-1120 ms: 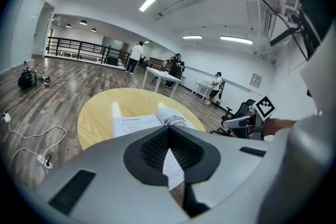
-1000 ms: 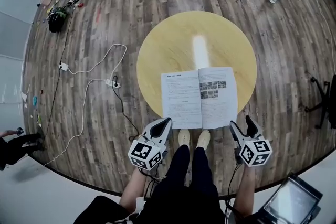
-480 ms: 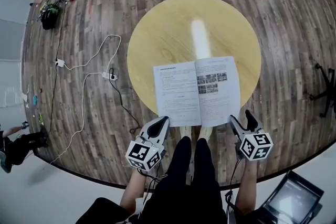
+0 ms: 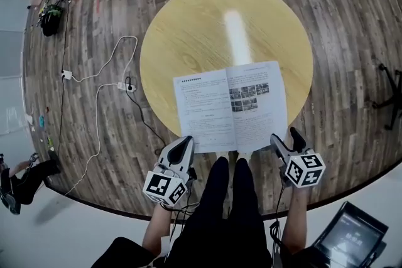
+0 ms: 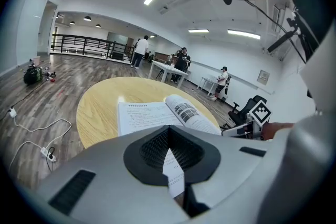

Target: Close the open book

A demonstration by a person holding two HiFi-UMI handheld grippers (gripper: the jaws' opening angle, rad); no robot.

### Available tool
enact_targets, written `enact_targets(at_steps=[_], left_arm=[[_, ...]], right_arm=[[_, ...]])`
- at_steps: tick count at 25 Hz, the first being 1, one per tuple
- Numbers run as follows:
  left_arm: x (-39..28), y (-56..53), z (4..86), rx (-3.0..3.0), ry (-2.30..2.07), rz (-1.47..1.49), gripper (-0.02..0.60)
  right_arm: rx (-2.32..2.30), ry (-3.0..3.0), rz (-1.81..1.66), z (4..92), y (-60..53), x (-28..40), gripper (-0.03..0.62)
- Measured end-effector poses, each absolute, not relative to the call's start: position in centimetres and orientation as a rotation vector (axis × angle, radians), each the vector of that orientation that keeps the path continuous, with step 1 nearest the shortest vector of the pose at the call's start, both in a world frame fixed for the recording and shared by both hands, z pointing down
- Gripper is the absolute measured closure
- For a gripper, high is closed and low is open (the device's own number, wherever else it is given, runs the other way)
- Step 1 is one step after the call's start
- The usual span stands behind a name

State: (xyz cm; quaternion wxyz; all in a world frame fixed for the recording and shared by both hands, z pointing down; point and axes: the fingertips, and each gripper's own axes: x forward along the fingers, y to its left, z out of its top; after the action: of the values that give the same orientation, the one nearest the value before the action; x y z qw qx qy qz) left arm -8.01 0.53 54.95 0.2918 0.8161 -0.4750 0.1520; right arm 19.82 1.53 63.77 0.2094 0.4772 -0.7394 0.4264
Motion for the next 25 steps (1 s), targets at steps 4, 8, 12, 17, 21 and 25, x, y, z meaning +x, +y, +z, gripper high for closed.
enact_targets(at_steps=[4, 8, 12, 17, 21, 25], left_arm=[[-8.0, 0.3, 55.1, 2.174, -1.268, 0.409, 0.583], [-8.1, 0.3, 55.4, 2.163, -1.278, 0.410, 0.583], [-8.1, 0.5, 55.9, 2.157, -1.272, 0.414, 0.583], [-8.2, 0.7, 56.1, 2.157, -1.264, 0.419, 0.583], [-8.6, 0.8, 56.0, 2.154, -1.271, 0.417, 0.583], [-8.9, 0.8, 56.2, 2.148, -1.274, 0.413, 0.583]], right_arm=[[1.322, -2.048, 1.190, 64.4, 1.4, 19.9, 0.287], [1.322, -2.040, 1.198, 65.0, 1.4, 19.9, 0.287], [1.315, -2.041, 1.195, 65.3, 1.5, 19.9, 0.287], [1.300, -2.039, 1.212, 65.2, 1.6, 19.8, 0.287], [1.284, -2.042, 1.219, 65.0, 1.6, 19.6, 0.289], [1.264, -2.044, 1.195, 64.9, 1.8, 19.2, 0.347]])
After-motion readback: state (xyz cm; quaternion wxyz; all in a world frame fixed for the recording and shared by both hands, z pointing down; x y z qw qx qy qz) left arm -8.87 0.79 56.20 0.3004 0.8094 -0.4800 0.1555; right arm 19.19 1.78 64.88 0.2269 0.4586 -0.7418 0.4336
